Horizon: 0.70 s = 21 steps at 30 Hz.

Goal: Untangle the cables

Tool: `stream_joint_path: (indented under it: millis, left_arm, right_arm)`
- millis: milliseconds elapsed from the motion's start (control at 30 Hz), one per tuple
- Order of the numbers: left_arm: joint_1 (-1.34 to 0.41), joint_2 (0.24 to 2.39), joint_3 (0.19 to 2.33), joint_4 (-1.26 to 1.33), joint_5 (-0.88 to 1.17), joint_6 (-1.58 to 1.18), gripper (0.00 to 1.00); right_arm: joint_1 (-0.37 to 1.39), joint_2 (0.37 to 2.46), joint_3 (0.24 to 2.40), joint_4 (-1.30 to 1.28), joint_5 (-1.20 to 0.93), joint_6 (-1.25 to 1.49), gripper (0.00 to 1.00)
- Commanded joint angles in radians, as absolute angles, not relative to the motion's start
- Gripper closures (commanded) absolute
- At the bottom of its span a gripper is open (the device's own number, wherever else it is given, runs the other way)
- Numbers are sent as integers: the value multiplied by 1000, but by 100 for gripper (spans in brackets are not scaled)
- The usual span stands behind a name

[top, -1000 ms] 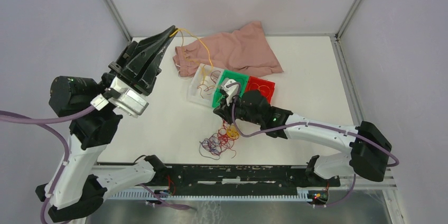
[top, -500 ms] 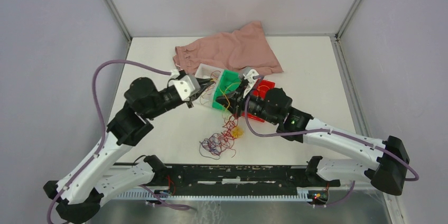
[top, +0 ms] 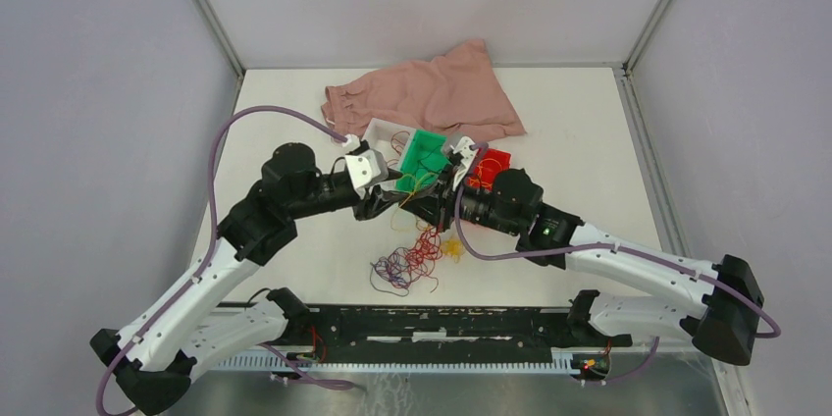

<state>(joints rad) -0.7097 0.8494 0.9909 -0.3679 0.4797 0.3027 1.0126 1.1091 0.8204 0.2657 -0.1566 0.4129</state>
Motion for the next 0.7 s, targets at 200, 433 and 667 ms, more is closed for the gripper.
stream_joint_path:
  millis: [200,433,667]
  left_arm:
    - [-722,885,993,-529,821,355,48]
    - [-716,876,1007,-704,850,526,45]
    - [-697,891,1089,-800,868,662,36]
  right_arm:
    - [1006,1135,867,430,-185,484,99]
    - [1006,1075,870,358,-161,429,99]
    - [1006,1029,882,273,-186,395,99]
